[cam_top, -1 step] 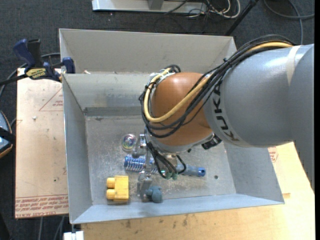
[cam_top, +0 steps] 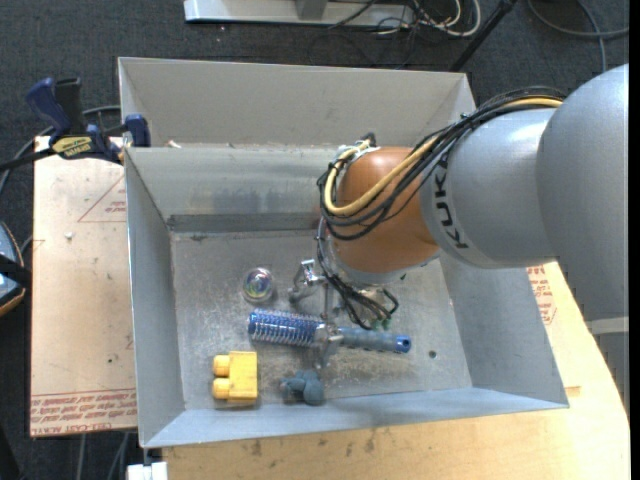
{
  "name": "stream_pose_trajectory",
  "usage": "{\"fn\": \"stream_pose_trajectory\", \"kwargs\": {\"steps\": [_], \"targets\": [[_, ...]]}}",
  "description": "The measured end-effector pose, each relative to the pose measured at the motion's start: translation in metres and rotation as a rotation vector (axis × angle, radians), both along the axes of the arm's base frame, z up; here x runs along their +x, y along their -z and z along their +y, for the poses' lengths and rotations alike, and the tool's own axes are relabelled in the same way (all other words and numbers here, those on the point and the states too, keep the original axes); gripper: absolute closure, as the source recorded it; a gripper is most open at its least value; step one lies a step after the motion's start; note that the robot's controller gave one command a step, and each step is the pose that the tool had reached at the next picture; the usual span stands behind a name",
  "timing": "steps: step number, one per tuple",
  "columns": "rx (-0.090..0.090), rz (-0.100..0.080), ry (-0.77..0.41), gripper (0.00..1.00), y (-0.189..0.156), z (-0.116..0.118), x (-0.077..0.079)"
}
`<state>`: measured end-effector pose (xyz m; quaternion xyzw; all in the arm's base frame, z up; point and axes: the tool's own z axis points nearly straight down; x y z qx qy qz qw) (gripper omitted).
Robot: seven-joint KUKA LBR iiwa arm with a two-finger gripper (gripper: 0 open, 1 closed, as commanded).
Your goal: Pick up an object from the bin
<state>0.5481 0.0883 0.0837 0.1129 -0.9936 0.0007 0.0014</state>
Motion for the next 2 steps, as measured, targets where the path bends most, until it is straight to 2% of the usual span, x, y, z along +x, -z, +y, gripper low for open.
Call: {"fn": "stream_pose_trajectory", "kwargs": {"steps": [1,2], "targets": [[0.003,-0.002,-0.003,1.00,-0.002,0.003,0.000],[0.004,-0.012,-0.070,1.00,-0.124,0.008,-0.001]]}}
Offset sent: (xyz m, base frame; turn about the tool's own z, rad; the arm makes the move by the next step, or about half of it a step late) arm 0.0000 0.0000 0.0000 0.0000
